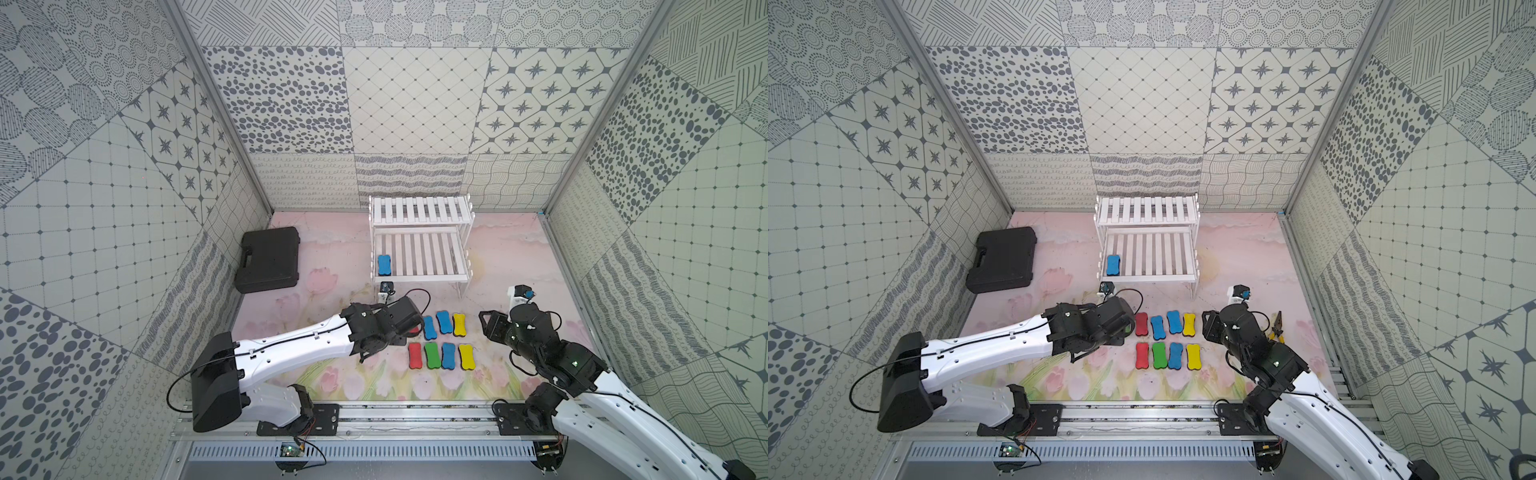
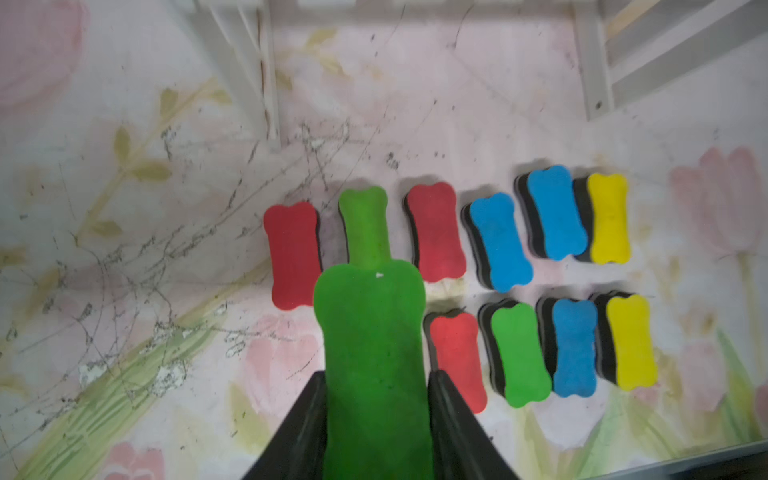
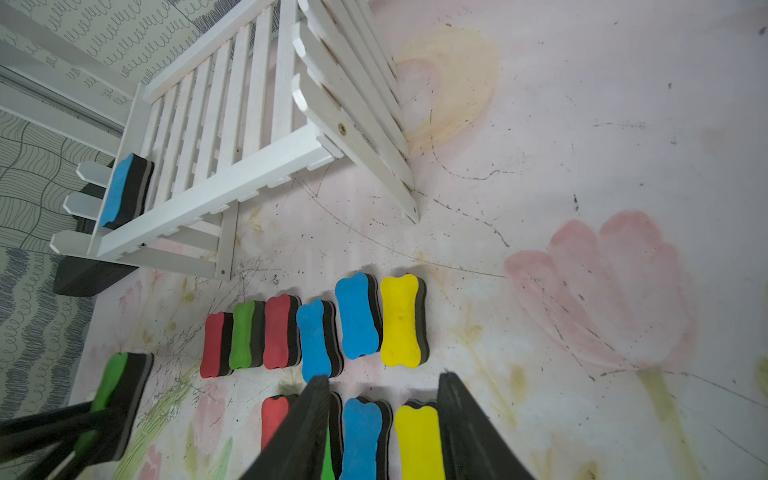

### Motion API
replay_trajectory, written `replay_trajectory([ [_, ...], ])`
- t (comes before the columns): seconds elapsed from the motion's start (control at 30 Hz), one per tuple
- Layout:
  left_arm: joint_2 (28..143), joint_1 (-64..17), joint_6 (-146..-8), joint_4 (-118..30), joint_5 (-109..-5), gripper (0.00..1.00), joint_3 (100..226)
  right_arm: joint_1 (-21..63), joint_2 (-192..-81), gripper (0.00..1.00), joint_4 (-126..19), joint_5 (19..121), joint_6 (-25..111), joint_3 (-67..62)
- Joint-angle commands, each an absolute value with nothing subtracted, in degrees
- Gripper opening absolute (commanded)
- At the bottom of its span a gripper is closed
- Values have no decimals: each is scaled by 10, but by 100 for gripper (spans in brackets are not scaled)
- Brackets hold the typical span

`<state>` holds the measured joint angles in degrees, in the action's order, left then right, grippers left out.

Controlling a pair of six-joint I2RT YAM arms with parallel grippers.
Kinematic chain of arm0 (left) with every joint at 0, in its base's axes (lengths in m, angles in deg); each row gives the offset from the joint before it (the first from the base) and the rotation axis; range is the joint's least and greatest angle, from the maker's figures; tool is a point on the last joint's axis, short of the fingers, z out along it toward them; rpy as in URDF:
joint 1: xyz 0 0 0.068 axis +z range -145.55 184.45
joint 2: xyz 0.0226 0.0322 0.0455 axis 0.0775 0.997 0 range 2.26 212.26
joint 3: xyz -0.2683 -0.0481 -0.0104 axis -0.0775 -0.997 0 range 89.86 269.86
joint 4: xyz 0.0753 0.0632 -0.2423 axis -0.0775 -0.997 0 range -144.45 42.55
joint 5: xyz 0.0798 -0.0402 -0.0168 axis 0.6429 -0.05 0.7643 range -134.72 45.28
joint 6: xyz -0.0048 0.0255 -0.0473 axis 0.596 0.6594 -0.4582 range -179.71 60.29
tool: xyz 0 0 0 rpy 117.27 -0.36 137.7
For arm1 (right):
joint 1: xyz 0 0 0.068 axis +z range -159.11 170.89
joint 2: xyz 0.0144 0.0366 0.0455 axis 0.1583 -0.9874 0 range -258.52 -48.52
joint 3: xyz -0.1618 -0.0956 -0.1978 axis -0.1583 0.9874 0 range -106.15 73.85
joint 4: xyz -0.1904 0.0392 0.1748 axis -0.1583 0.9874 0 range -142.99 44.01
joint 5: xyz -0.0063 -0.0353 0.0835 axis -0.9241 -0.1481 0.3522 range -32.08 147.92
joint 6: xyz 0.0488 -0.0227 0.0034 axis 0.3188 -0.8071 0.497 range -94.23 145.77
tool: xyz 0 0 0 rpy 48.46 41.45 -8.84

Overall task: Remove the whiteboard erasers from the shelf
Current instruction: Place the whiteboard eraser at the center of the board.

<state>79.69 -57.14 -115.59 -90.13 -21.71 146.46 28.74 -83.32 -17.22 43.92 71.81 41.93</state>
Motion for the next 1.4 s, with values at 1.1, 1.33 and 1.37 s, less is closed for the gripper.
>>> replay_trajectory([
  [1.1, 912, -600, -1236, -832, -318, 53, 1412, 276, -822, 47, -193, 443, 715, 426],
  [1.33, 836, -617, -1255, -907, -292, 60, 1409, 277, -817, 47, -193, 446, 716, 426],
  [1.37, 821, -617, -1253, -918, -284, 61, 1412, 276, -817, 47, -193, 447, 715, 426],
])
